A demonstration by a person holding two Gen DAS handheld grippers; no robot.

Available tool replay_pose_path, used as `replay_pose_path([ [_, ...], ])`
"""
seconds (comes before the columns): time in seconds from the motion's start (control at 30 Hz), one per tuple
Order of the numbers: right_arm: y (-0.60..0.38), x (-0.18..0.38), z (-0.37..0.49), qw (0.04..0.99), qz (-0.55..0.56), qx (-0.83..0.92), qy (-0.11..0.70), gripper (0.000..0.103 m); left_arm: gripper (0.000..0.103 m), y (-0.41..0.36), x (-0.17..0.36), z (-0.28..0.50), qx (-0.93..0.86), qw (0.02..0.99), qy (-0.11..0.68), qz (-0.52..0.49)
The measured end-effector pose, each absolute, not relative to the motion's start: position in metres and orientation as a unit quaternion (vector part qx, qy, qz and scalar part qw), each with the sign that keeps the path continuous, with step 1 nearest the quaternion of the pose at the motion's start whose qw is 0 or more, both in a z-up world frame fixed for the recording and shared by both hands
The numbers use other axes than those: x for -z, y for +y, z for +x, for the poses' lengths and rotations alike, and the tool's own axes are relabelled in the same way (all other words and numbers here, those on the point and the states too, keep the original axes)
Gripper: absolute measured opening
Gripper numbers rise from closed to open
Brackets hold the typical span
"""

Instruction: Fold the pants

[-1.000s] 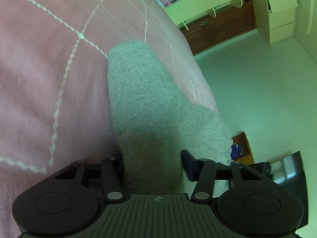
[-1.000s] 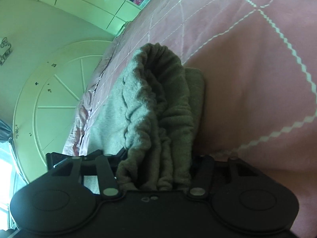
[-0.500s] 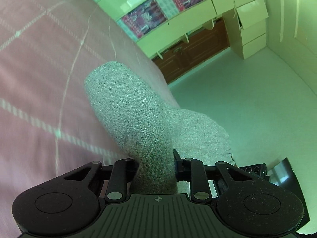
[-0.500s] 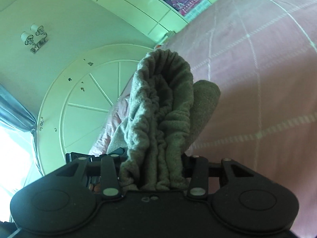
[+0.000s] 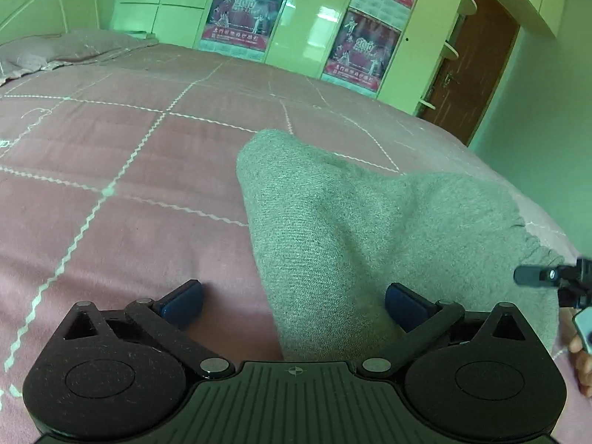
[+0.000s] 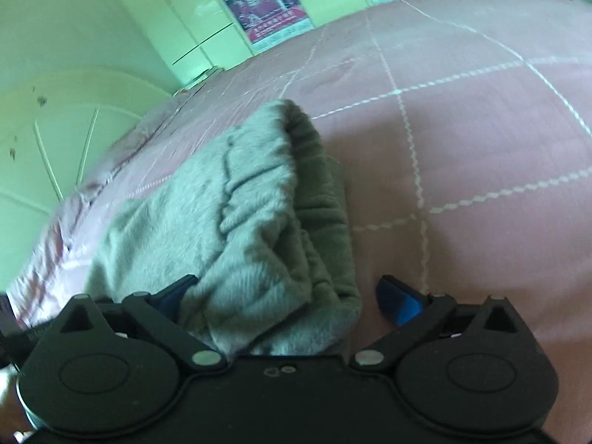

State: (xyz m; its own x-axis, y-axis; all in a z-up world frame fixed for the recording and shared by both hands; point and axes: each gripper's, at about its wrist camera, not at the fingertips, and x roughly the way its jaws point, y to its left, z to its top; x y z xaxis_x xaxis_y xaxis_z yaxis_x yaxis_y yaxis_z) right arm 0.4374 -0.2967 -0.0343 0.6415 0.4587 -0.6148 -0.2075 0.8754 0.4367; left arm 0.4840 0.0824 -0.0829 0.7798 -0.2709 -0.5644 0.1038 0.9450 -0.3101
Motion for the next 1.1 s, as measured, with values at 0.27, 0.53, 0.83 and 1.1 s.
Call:
replay_pose_path([
  [0.27,-0.326,0.005,0.4,0.903,0.198,-0.17,0.341,0.097,0.103,0.091,0.055,0.426,0.057,0.954,0.283,-0.076],
  [0.53,-0.357,-0.018,0.276,0.962,0.059,-0.084,0.253,0.097,0.103,0.13,0.033,0.311,-0.015,0.96,0.277,-0.023],
  [0.83,-0.352,-0.032,0.167,0.942,0.064,-0.143,0.297,0.09,0.103,0.152,-0.007,0.165,-0.035,0.977,0.201,-0.064],
  [1.1,-0.311,-0.048,0.072,0.958,0.047,-0.149,0.242,0.096,0.103,0.082,-0.021,0.094,-0.009,0.98,0.185,-0.068],
])
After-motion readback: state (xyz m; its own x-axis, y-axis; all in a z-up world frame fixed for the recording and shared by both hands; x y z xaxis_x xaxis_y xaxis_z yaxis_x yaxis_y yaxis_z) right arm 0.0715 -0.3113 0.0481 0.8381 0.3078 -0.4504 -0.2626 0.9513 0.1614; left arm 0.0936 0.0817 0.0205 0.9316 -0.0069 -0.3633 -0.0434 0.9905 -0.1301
